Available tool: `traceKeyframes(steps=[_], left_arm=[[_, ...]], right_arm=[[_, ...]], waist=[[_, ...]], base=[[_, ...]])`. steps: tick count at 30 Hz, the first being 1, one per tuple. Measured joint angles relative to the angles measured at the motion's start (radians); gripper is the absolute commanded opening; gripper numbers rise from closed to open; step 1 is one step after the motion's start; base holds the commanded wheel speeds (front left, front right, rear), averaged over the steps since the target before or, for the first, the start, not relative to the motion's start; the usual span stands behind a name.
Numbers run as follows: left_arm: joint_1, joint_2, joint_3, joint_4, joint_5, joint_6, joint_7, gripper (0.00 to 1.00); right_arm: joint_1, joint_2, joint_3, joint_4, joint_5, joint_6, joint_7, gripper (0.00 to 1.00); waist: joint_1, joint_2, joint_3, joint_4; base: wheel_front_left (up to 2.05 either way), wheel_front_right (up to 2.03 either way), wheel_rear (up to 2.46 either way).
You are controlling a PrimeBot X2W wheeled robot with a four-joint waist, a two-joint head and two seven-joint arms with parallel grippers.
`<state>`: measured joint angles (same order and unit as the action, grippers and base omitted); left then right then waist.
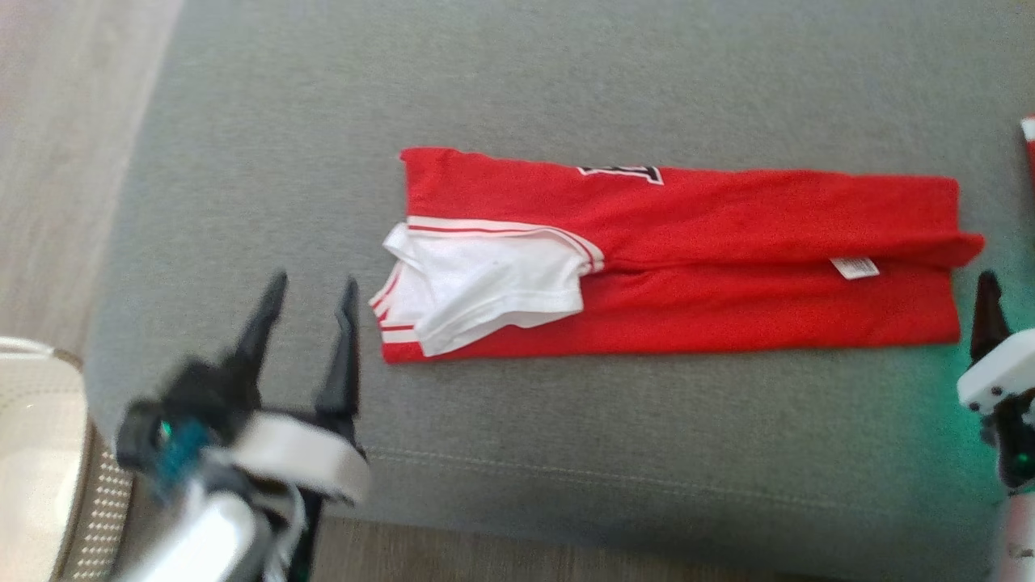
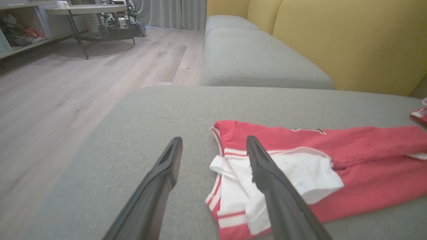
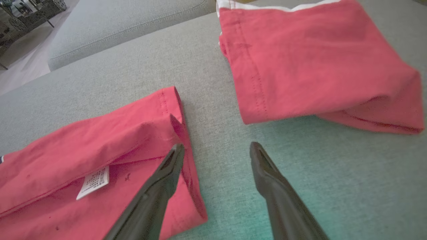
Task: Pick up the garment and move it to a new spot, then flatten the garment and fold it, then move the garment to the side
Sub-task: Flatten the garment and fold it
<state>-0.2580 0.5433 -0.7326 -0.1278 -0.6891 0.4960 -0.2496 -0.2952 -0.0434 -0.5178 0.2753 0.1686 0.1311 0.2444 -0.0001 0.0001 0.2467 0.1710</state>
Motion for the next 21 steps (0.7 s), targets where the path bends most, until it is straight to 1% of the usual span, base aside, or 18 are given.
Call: traceKeyframes(steps=[1,4,6,8,12,15,18,21], left_arm=[[0.034,-0.019,0.012,0.0,0.057,0.007,0.0,1.0],[0.108,-0.081,0.039,-0.004,0.195,0.007,0.0,1.0],[0.139,-0.119,0.054,-0.01,0.259,0.005,0.0,1.0],[0.166,-0.15,0.07,-0.012,0.304,-0.01,0.0,1.0],[0.215,-0.199,0.088,-0.005,0.357,-0.053,0.0,1.0],[0.231,-0.22,0.108,0.008,0.379,-0.088,0.0,1.0],[0.231,-0.245,0.125,0.025,0.401,-0.126,0.0,1.0],[0.236,-0.258,0.152,0.032,0.412,-0.143,0.0,1.0]], right_arm=[[-0.001,0.002,-0.002,0.022,0.005,0.0,-0.007,1.0],[-0.009,0.002,-0.012,0.088,0.02,0.0,-0.016,1.0],[-0.034,0.004,-0.027,0.124,0.025,0.0,-0.019,1.0],[-0.071,0.004,-0.044,0.152,0.018,0.0,-0.029,1.0],[-0.154,0.004,-0.08,0.2,-0.037,0.0,-0.057,1.0],[-0.203,0.004,-0.107,0.256,-0.1,0.0,-0.064,1.0],[-0.208,0.003,-0.149,0.303,-0.19,0.0,-0.056,1.0],[-0.196,0.004,-0.19,0.321,-0.231,0.0,-0.046,1.0]], waist=[[0.0,0.0,-0.007,0.007],[0.0,0.0,-0.025,0.034],[0.0,0.0,-0.033,0.054],[0.0,0.0,-0.038,0.074],[0.0,0.0,-0.043,0.107],[0.0,0.0,-0.042,0.117],[0.0,0.0,-0.044,0.129],[0.0,0.0,-0.05,0.134]], base=[[0.0,0.0,0.0],[0.0,0.0,0.0],[0.0,0.0,0.0],[0.0,0.0,0.0],[0.0,0.0,0.0],[0.0,0.0,0.0],[0.0,0.0,0.0],[0.0,0.0,0.0]])
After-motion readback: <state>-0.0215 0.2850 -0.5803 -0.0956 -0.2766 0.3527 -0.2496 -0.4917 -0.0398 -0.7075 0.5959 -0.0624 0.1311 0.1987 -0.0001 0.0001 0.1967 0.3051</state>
